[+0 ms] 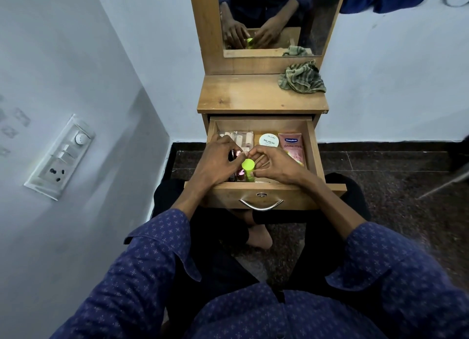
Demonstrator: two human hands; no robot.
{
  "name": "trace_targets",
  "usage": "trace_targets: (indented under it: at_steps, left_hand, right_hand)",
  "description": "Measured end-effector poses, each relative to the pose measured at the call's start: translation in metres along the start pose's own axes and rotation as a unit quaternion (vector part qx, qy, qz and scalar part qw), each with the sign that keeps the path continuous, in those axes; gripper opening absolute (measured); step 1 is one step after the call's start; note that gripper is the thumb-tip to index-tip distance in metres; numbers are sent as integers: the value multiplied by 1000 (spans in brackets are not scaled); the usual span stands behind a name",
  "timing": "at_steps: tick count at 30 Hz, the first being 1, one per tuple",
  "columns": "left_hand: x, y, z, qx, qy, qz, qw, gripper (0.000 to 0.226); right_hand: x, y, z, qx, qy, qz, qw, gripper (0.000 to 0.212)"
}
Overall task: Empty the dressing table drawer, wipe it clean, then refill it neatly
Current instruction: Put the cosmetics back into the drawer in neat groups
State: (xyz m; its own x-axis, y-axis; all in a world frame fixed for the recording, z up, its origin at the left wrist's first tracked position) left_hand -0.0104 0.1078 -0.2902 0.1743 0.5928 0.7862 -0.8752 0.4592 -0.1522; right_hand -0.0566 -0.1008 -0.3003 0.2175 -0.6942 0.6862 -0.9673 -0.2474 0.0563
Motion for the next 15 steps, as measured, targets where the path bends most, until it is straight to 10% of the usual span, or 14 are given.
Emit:
trace_targets:
  at_steps: [9, 15]
  left_hand:
    - [7, -9, 9, 22, 50, 29, 998, 41]
    - [12, -43, 46, 89, 64, -116, 987, 60]
  right_hand:
    - [13, -16, 18, -122, 106, 160, 974, 33]
    - [12, -20, 16, -172, 314, 186, 915, 33]
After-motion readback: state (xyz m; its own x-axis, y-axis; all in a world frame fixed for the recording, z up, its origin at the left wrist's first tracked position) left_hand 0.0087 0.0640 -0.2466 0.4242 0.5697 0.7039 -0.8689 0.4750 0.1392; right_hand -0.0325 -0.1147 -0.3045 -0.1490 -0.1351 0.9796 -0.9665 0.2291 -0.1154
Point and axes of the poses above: each hand's wrist, its own y-axis away from the middle knuckle, its own x-axis out of the back of the hand, z = x × y, the point moved 1 cm from there along -y, towards the middle knuckle, and after that the axes turned 10 degrees about y, right-handed, at the moved point
